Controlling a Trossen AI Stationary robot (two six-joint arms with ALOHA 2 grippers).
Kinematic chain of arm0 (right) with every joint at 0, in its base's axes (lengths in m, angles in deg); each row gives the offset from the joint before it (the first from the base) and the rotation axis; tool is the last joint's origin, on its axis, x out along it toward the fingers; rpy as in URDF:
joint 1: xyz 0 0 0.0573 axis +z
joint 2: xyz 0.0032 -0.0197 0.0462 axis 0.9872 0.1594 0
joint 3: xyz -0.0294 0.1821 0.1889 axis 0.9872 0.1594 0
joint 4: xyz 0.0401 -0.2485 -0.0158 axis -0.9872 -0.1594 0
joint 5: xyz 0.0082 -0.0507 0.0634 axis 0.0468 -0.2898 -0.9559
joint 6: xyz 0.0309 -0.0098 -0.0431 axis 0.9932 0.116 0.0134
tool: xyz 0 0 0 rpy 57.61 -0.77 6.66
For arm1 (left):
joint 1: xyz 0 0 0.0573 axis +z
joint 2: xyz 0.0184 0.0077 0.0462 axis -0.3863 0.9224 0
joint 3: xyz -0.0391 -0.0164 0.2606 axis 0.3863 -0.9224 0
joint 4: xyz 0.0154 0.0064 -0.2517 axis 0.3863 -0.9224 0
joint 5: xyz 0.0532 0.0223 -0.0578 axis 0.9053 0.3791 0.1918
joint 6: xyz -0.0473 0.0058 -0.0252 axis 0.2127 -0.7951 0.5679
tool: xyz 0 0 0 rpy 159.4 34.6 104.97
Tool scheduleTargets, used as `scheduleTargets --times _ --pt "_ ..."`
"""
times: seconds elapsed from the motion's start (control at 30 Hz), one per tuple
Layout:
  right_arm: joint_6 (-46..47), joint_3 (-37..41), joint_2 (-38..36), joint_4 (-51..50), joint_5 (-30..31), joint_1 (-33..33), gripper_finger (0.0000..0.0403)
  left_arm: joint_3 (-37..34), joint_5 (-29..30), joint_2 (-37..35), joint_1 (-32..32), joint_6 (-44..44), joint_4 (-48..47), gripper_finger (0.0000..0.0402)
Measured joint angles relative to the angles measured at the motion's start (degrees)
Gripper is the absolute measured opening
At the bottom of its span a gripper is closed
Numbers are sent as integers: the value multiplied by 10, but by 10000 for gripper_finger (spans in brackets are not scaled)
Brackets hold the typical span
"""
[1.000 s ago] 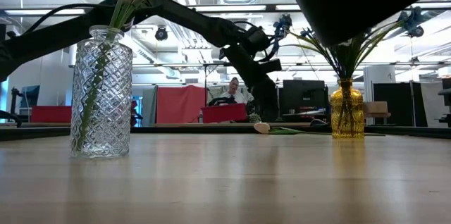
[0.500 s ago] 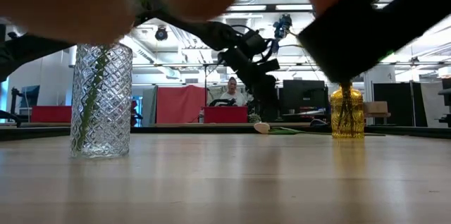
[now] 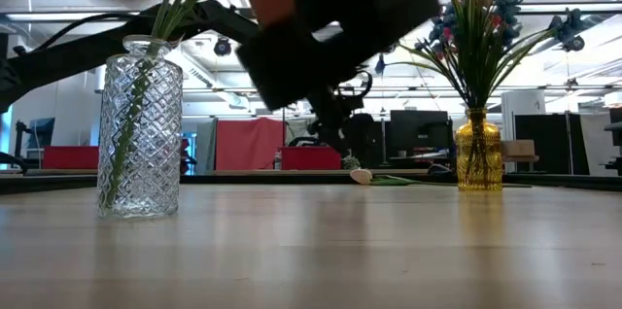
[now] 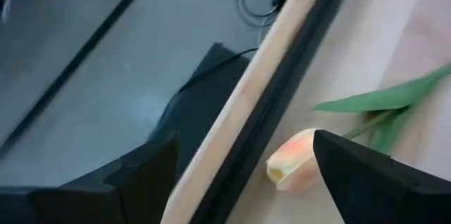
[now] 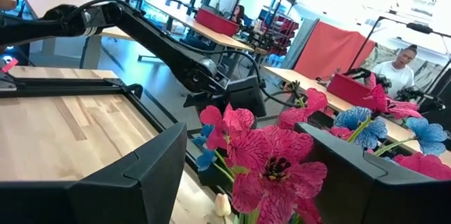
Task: Sort flowers into vase by color
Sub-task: Put the red flowers into the yellow vase, then put the yellow tulip into the transparent vase
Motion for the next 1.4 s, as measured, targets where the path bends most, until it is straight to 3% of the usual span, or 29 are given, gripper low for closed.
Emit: scheduleTargets --times 0.23,0.47,0.67,0.87,1.03,1.17,1.3,1.4 --pt "-4 -24 4 3 -1 0 254 5 -50 -30 -3 71 1 310" --pt "-28 -72 18 2 -13 0 254 7 -42 -112 -15 79 32 310" --pt "-73 -140 61 0 -30 0 254 7 -2 -189 -14 69 20 310" --pt "-78 -241 124 -27 -18 0 253 8 -68 -238 -24 -14 -36 310" --pt "-79 -349 175 -116 49 0 244 8 -80 -276 -29 -71 -76 310" --pt "-58 -411 194 -199 81 0 237 8 -75 -311 -27 -205 -163 310" --pt "-23 -438 193 -246 90 0 232 8 -76 -330 -19 -413 -282 310" --pt "18 -436 183 -275 88 0 231 8 -82 -331 8 -467 -287 310"
